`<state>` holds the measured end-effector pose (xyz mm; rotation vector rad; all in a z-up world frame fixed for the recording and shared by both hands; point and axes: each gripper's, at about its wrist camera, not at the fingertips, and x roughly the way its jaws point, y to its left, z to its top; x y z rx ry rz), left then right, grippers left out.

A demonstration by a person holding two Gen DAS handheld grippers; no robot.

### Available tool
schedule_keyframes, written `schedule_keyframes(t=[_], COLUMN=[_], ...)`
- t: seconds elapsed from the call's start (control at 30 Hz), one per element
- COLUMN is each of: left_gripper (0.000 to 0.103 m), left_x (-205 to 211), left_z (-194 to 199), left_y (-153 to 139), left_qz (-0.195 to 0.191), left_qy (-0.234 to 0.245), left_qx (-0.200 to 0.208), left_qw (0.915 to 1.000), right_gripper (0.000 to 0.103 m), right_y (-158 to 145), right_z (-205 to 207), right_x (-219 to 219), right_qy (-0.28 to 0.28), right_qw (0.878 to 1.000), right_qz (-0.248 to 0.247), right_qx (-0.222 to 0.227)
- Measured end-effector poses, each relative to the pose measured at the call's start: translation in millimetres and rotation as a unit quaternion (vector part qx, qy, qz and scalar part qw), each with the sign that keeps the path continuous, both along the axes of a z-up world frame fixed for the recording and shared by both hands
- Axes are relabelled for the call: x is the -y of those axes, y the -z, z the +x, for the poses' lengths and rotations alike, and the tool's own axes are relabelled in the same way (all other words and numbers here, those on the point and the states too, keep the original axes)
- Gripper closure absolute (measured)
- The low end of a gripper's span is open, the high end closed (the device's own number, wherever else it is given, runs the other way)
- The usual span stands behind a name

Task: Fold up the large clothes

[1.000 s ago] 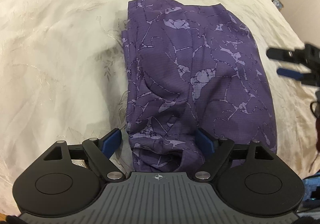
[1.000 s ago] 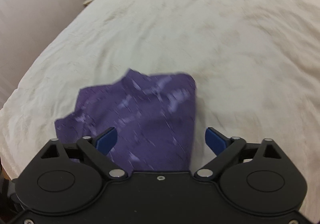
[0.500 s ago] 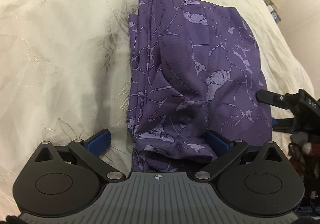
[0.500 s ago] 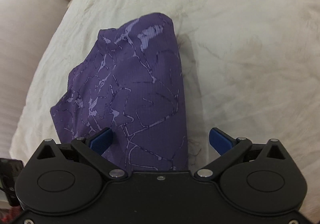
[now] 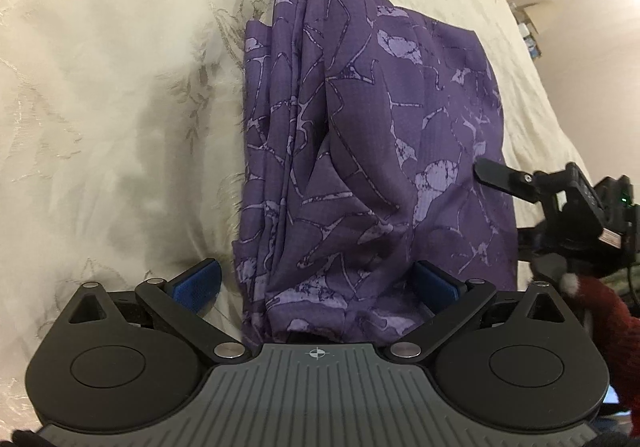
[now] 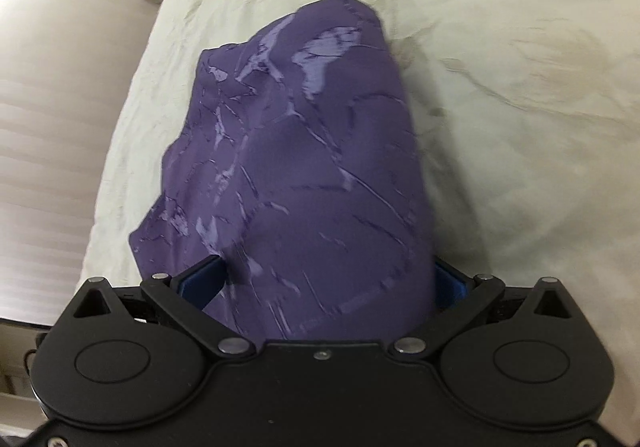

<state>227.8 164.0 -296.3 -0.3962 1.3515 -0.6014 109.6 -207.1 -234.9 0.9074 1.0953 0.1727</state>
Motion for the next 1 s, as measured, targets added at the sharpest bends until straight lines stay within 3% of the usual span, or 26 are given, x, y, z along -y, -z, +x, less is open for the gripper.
schedule_keyframes(t=[0.13, 0.4, 0.57, 0.67, 0.7, 0.77, 0.83, 0.9, 1.0], left_gripper=[0.000, 0.001, 0.003, 0.010, 0.011, 0.015, 0.017, 0.018, 0.018], left_x=[1, 3, -3, -3, -2, -1, 4, 18, 55], left_z=[4, 7, 8, 9, 8, 5, 1, -3, -6], left_y=[5, 8, 8, 8, 8, 6, 3, -3, -10], left_qz=[-0.026, -0.038, -0.044, -0.054, -0.056, -0.057, -0.064, -0.072, -0.080], left_qy=[-0.021, -0.019, -0.021, -0.027, -0.029, -0.038, -0.047, -0.046, -0.036], left_qx=[-0.008, -0.013, -0.026, -0.034, -0.034, -0.034, -0.034, -0.032, -0.027], left_qw=[0.9994, 0.9990, 0.9985, 0.9976, 0.9974, 0.9971, 0.9963, 0.9959, 0.9958], right_gripper=[0.000, 0.000, 0.000, 0.001, 0.003, 0.030, 0.043, 0.046, 0.047], right_y=[7, 21, 25, 25, 23, 19, 16, 8, -17], right_z=[9, 1, 5, 14, 15, 20, 18, 17, 25], right_x=[4, 25, 30, 30, 30, 31, 40, 50, 62], right_qy=[-0.012, -0.013, -0.005, -0.010, -0.014, -0.033, -0.048, -0.061, -0.095], right_qw=[1.000, 0.995, 0.993, 0.993, 0.992, 0.995, 0.994, 0.993, 0.994], right_qz=[0.022, 0.094, 0.114, 0.122, 0.122, 0.096, 0.099, 0.100, 0.044], right_qx=[0.007, 0.040, 0.014, -0.002, 0.001, 0.001, 0.003, 0.013, 0.037])
